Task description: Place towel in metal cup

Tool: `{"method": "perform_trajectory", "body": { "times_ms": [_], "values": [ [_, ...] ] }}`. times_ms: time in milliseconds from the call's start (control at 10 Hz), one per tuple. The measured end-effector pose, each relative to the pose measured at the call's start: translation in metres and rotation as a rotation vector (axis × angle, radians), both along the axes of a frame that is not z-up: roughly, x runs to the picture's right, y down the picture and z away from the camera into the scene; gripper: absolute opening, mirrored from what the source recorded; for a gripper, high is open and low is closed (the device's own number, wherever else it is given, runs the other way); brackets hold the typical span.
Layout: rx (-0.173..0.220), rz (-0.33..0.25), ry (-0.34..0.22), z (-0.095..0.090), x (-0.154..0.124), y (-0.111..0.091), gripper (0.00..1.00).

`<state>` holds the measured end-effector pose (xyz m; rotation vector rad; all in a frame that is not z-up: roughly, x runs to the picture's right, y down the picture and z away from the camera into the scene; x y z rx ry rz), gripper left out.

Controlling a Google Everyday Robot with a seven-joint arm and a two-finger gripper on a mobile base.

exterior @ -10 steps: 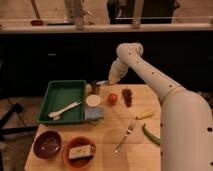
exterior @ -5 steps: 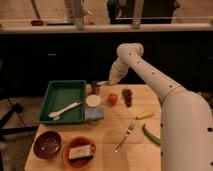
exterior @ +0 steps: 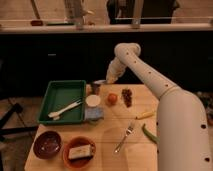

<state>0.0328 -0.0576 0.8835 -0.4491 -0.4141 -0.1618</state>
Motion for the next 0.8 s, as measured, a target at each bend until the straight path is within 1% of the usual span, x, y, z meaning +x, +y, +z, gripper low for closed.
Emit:
{"method": "perform_trajectory", "body": {
  "times_ms": [100, 300, 500, 800],
  "values": [
    [0.002, 0.002, -0.007, 0.002, -0.006, -0.001, 0.00],
    [0.021, 0.014, -0.019, 0.009, -0.033, -0.004, 0.00],
    [0.037, 0.020, -0.032, 0.015, -0.052, -0.004, 0.00],
    [0.062, 0.025, -0.046, 0.023, -0.070, -0.004, 0.00]
  ]
}}
